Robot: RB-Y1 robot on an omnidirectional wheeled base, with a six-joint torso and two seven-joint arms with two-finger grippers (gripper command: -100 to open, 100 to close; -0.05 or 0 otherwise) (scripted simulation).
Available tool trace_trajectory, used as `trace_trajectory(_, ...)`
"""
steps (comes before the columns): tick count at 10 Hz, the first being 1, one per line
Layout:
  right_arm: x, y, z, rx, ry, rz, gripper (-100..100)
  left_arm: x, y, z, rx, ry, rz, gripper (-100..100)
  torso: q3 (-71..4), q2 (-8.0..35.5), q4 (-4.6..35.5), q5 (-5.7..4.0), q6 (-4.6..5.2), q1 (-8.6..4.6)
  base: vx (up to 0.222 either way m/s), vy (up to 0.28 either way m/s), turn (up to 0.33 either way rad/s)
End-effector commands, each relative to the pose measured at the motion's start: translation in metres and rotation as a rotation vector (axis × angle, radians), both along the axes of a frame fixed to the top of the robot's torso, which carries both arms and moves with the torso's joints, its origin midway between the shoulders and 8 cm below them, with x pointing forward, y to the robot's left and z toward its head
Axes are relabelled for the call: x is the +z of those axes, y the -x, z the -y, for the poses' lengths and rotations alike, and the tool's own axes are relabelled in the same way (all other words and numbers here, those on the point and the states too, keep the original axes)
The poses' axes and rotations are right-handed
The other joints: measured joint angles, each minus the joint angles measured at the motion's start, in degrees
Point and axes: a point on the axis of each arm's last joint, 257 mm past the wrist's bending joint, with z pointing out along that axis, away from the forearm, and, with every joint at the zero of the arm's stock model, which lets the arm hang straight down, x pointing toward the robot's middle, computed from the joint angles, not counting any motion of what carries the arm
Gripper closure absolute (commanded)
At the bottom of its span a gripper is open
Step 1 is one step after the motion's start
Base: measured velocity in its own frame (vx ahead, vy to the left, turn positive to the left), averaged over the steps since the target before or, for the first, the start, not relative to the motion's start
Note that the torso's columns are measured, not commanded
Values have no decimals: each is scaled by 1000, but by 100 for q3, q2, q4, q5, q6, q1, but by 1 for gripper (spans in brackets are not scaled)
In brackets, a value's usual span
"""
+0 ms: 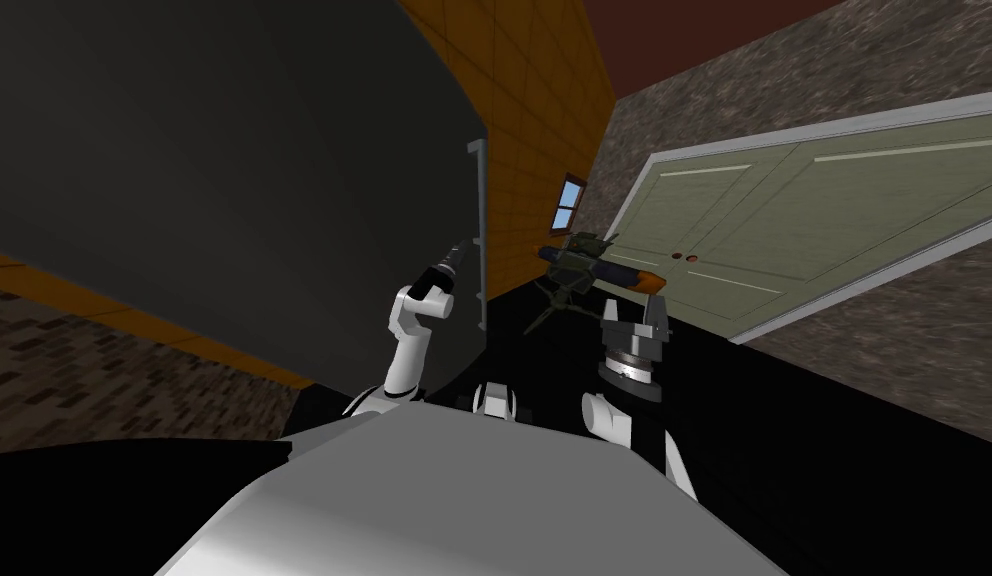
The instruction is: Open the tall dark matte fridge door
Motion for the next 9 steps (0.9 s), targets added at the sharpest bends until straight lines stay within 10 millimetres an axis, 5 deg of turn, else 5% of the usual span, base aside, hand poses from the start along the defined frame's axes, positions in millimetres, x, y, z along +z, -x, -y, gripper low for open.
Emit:
trace_trajectory(1,0,0,0,0,0,0,0,-2,-5,1,10,-12,-36,-100,0,0,1,-1,1,-2,37,-28,-22)
trace_trajectory(9,0,0,0,0,0,0,0,0,-21,6,41,-67,-153,-100,2,2,1,0,1,-1,42,-32,-36)
